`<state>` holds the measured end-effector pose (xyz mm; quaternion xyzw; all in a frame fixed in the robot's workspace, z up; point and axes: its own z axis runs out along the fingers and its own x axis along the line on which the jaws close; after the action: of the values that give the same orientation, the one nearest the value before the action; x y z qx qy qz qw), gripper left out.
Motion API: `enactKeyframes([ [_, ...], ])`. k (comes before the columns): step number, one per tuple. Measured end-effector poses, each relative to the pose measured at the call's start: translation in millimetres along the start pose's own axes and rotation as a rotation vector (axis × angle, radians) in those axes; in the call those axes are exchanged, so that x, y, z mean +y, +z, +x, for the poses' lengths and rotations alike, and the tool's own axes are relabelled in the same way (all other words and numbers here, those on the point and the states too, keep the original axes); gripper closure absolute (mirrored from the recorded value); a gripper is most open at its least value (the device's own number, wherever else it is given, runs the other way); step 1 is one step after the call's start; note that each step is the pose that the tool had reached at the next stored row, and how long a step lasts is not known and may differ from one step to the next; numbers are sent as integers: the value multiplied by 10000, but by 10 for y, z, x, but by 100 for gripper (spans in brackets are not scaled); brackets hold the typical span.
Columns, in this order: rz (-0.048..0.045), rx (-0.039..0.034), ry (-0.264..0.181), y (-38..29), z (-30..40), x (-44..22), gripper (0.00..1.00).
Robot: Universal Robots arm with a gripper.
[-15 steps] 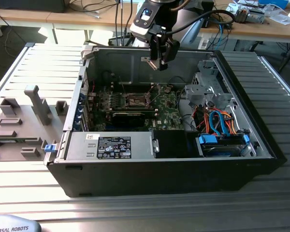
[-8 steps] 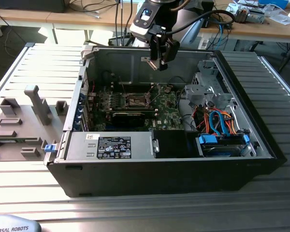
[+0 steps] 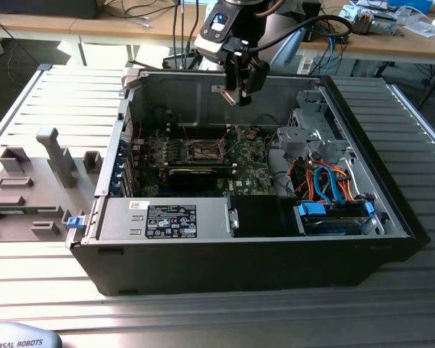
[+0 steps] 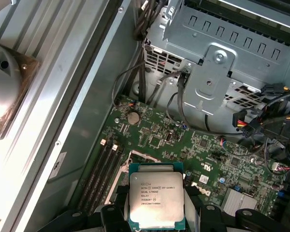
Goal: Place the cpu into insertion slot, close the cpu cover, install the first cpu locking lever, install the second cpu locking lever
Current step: 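Place the cpu into insertion slot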
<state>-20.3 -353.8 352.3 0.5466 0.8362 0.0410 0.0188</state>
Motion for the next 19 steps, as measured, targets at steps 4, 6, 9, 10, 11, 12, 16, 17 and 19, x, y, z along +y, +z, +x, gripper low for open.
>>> enactKeyframes([
  [4,0,-3,22,2,0,0,46],
  [6,0,-4,35,3,0,0,46],
  [9,0,-6,47,4,0,0,46],
  [10,1,-7,51,5,0,0,46],
  [11,0,-8,55,5,0,0,46],
  [12,0,-8,62,6,0,-1,46],
  [16,1,-11,82,7,0,-1,46],
  [17,1,-12,91,8,0,-1,46],
  [19,1,-13,103,9,0,-1,46],
])
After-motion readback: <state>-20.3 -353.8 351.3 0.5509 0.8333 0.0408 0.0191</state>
